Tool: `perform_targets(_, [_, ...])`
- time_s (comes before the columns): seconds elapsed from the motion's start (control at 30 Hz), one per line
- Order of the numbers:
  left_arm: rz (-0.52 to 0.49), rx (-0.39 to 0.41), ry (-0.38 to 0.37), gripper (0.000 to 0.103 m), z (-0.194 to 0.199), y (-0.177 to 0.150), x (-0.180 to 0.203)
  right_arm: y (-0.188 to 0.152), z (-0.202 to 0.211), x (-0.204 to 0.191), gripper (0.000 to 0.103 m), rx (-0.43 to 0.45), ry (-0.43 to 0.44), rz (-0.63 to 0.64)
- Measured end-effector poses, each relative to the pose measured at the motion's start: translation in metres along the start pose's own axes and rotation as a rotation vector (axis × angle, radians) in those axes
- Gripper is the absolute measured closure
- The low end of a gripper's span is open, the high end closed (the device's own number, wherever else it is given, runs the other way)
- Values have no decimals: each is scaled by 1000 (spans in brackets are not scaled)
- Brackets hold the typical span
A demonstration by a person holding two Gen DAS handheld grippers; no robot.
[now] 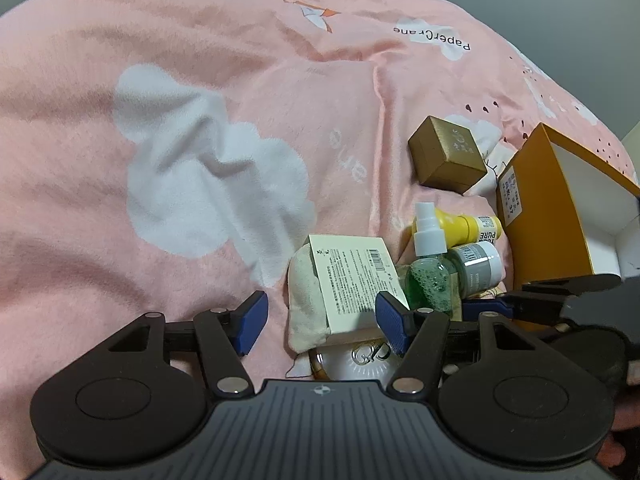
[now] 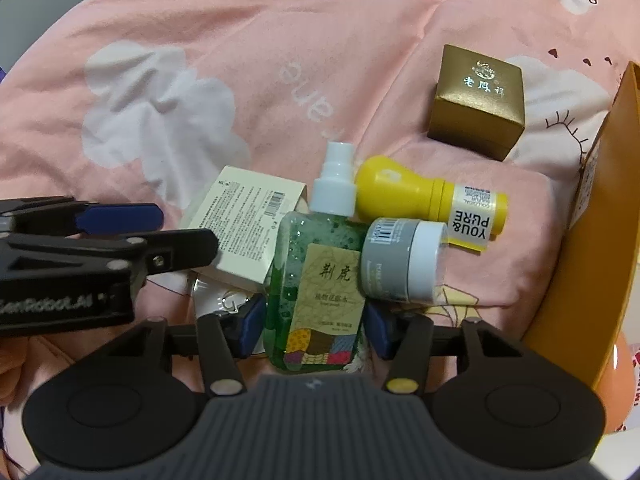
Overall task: Organize rigid objects
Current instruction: 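Grasp the white drawstring pouch with the left tool while the right tool lowers onto the green bottle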
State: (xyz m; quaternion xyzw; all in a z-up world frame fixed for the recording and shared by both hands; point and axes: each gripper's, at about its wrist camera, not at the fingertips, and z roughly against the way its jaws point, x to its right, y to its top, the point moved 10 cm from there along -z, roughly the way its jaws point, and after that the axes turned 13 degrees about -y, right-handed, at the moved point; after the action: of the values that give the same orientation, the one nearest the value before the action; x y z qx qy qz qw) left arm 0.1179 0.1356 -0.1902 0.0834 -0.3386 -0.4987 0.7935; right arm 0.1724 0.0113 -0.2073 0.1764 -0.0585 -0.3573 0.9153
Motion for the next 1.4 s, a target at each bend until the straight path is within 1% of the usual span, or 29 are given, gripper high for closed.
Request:
perform_targets(0.1, [33, -11, -20, 30, -9, 1, -3, -2, 9, 3, 51, 27, -34, 21])
perform_targets(0.2, [70, -12, -52, 26, -18, 3, -4, -4, 20, 5, 52, 58, -80, 45])
perform_targets(0.27, [85, -11, -66, 21, -24, 3, -4, -5, 25, 8, 53, 70, -99, 43])
perform_targets(0.37, [112, -22, -93, 17, -33, 2, -5, -6, 25, 11, 53, 75, -117, 44])
perform_targets(0.43, [140, -32, -117, 17, -41, 1, -6, -5, 23, 10, 53, 78, -131, 49])
perform_targets(0.5, [159, -32, -133, 23, -45, 2, -6, -6, 20, 11, 54, 77, -141, 55])
perform_targets(0.53, [166, -29, -147, 28, -46, 2, -5, -6, 18, 11, 54, 78, -147, 58])
perform_targets(0.6, [164, -20, -144, 34, -44, 2, -4, -4, 16, 10, 54, 80, -151, 60])
perform_targets(0.63, [166, -3, -138, 43, -40, 3, -4, -4, 16, 10, 54, 81, -149, 59])
perform_targets(0.67, [173, 13, -141, 48, -36, 4, -3, -4, 16, 10, 54, 81, -147, 60])
perform_targets(0.73, [185, 27, -156, 54, -29, 5, -2, -5, 16, 9, 53, 80, -149, 67])
perform_targets(0.87, [137, 59, -168, 63, -13, 4, 6, -4, 17, 9, 54, 74, -151, 70])
perform_targets(1.0, [87, 59, -188, 64, -9, 4, 16, -5, 17, 8, 54, 73, -158, 88])
perform_targets(1.17, [154, 26, -211, 64, -31, 7, 14, -4, 16, 9, 53, 77, -168, 102])
perform_targets(1.27, [161, 23, -201, 64, -41, 7, 14, -4, 17, 10, 54, 78, -160, 97])
perform_targets(1.4, [166, 29, -194, 65, -41, 7, 13, -2, 16, 11, 52, 76, -152, 83])
